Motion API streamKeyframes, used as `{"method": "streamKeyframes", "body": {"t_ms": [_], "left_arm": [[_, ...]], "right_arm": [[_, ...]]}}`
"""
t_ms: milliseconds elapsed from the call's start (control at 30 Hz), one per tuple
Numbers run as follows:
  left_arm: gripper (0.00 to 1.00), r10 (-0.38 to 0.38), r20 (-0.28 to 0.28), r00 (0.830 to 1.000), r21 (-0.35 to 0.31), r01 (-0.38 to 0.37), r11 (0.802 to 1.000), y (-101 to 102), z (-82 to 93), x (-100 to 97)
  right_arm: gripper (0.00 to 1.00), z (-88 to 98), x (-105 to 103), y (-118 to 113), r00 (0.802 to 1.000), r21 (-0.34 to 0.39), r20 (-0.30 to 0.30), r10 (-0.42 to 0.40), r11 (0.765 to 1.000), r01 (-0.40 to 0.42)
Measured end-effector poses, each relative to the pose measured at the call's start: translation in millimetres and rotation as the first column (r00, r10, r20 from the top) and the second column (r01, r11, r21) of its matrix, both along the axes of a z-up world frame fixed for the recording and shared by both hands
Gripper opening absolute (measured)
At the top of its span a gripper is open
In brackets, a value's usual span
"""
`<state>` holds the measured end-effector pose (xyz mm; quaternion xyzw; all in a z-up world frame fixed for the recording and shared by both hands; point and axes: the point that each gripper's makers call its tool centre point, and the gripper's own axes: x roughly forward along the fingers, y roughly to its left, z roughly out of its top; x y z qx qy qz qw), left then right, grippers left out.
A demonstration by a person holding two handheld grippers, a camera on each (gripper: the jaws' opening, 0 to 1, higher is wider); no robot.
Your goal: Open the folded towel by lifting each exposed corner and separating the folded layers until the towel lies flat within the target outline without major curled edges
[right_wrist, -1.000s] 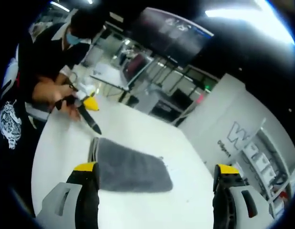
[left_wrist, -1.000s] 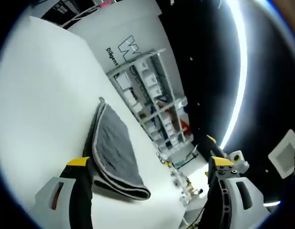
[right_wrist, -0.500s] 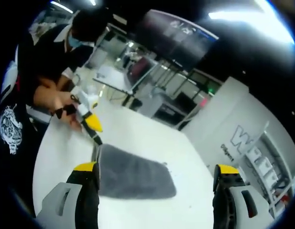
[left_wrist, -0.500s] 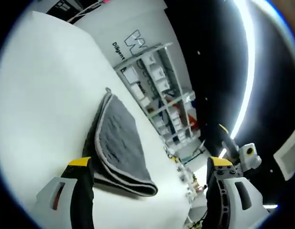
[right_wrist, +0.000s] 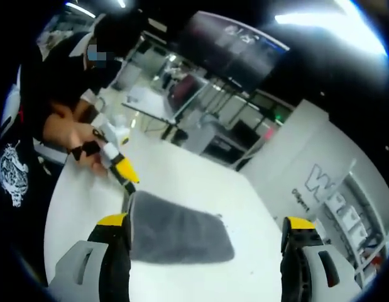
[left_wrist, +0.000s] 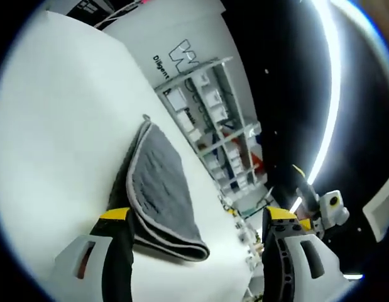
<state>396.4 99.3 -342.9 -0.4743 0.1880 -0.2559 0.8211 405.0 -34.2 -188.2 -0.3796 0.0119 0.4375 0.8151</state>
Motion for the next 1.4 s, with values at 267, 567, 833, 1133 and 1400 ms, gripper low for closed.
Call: {"method": "streamKeyframes", "body": {"t_ms": [267,567,833,1133,1400], "left_arm": [[0.61,0.025,-0.033,0.999,0.063,-0.023,0.998,-1.9,-15.9,0.7],[0.35,0.093,-0.059,0.994,0.139,-0.084,0.987,8.2,-36.1,9.8],[0.29,0.092,-0.065,0.994,0.162,-0.080,0.984,6.2,-39.7,11.5],[0.24,0.067,-0.053,0.996,0.223,-0.053,0.973,-2.5,-44.0,11.0],[0.21,0.067,-0.053,0.996,0.207,-0.054,0.977,-0.7,-43.2,12.6]], "right_arm": [[1.00,-0.3,-0.7,6.0,1.000,-0.017,-0.006,0.010,1.000,-0.010],[1.00,-8.1,3.0,14.4,0.999,-0.035,-0.017,0.031,0.999,-0.031],[1.00,-2.0,28.6,14.1,1.000,-0.083,-0.025,0.009,0.996,-0.011],[1.00,-10.0,48.6,15.2,0.997,-0.213,-0.072,0.016,0.977,-0.031],[1.00,-17.0,62.9,16.6,0.994,-0.345,-0.092,0.058,0.935,-0.086]]}}
